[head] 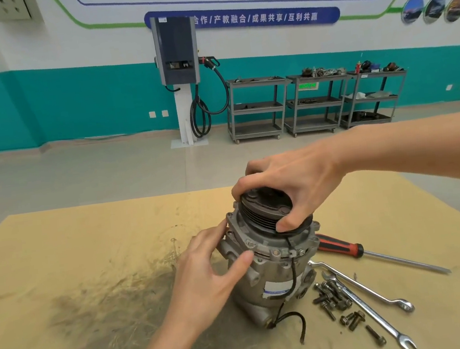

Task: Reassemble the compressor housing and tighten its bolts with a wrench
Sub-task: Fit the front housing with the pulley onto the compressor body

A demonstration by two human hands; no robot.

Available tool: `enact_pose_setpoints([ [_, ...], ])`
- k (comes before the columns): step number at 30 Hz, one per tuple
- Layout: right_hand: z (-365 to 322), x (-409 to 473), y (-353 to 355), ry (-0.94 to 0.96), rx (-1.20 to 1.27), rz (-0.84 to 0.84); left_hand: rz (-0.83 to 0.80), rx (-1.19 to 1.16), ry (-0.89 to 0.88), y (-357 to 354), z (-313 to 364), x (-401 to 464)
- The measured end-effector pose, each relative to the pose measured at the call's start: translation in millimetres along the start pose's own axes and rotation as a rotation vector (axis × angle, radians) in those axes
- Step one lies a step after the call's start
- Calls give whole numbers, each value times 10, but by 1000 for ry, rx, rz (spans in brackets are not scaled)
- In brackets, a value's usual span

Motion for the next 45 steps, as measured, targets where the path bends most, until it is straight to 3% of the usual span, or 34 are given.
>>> enact_pose_setpoints([
  [26, 6, -2, -113, 54, -19, 16, -25, -278, 40, -218, -129, 22],
  [45, 84, -75, -155, -20, 31, 49, -63, -294, 71, -240, -80, 102],
])
Point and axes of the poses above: each hand's wrist, its own x-axis towards the middle knuckle, its own y-axis out of the back of the hand, z = x × y, the point moved 8 cm from there along x, towards the middle knuckle, and after that the axes turned 8 degrees about -z, right-handed, at the moved point
